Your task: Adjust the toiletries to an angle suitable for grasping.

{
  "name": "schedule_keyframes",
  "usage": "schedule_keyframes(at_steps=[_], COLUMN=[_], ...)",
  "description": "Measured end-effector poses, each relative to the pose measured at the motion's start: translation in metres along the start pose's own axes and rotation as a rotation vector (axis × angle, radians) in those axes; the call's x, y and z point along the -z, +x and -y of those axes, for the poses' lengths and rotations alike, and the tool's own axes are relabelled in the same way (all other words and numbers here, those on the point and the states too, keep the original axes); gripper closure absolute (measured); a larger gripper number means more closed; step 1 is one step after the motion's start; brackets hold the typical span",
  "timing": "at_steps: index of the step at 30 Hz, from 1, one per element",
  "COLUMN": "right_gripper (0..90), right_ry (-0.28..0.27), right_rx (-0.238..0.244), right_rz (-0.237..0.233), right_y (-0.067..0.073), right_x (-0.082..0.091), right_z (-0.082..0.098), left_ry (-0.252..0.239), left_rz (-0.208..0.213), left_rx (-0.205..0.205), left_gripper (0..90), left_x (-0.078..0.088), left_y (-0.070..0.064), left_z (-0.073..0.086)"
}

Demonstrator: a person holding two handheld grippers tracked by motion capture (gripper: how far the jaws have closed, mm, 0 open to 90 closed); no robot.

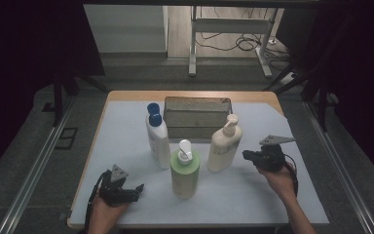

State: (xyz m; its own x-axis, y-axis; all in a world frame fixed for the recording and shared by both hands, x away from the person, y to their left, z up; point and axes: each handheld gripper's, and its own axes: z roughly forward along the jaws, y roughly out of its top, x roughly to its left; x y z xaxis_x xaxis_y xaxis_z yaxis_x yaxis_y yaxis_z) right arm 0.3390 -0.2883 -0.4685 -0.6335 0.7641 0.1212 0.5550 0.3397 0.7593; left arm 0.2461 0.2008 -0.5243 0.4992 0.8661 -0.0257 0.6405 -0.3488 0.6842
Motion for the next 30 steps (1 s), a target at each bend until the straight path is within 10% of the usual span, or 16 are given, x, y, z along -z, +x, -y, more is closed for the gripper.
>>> schedule_keyframes(at_steps=[30], right_gripper=[89.1], right_ry=[0.012], right_rx=[-0.004], right_rz=[-0.129], right_y=[-0.019], right_x=[-0.036], right_z=[-0.029], left_ry=[-0.001], left_rz=[0.001], left_rx=[0.002], left_gripper=[12.3], left_x=[0.000], left_y=[0.000], left_z=[0.000])
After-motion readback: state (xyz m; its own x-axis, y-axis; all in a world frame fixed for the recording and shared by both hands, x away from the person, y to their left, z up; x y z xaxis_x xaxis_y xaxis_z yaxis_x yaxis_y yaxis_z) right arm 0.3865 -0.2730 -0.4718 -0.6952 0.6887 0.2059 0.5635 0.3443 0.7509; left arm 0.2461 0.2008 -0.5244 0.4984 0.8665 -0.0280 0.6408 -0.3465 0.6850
